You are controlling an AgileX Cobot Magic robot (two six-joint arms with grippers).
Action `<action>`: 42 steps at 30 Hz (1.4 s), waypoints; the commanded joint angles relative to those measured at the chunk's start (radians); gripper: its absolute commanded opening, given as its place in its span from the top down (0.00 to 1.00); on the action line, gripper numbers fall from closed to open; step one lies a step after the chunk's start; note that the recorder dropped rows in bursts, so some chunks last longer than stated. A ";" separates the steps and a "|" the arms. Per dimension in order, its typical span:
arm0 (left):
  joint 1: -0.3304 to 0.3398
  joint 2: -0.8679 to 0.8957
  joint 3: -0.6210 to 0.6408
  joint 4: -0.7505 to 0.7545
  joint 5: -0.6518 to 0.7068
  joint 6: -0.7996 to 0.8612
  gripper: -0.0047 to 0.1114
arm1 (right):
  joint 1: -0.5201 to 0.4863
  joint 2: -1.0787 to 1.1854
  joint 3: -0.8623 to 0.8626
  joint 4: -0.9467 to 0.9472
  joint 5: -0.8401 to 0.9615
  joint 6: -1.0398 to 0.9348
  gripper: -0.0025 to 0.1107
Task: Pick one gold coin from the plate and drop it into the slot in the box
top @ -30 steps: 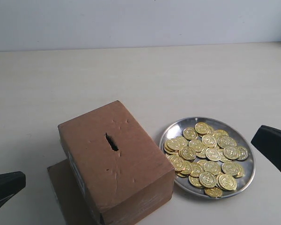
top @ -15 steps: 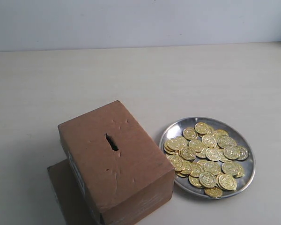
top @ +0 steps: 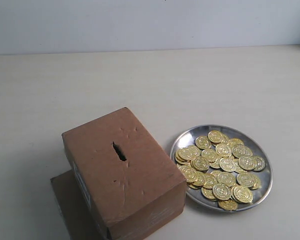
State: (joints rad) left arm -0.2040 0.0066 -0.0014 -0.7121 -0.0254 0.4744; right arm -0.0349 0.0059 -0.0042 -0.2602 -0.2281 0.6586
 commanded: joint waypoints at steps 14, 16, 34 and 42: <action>0.031 -0.007 0.001 0.002 0.025 -0.008 0.96 | -0.010 -0.006 0.004 -0.004 0.015 -0.001 0.98; 0.031 -0.007 0.001 0.089 0.066 -0.008 0.96 | -0.010 -0.006 0.004 -0.004 0.051 -0.001 0.98; 0.031 -0.007 0.001 0.820 0.324 -0.008 0.96 | -0.010 -0.006 0.004 -0.075 0.485 -0.001 0.98; 0.031 -0.007 0.001 0.817 0.357 -0.008 0.96 | -0.010 -0.006 0.004 -0.075 0.485 -0.001 0.98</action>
State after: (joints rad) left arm -0.1742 0.0066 0.0008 0.1072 0.3290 0.4719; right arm -0.0376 0.0059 -0.0042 -0.3238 0.2511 0.6586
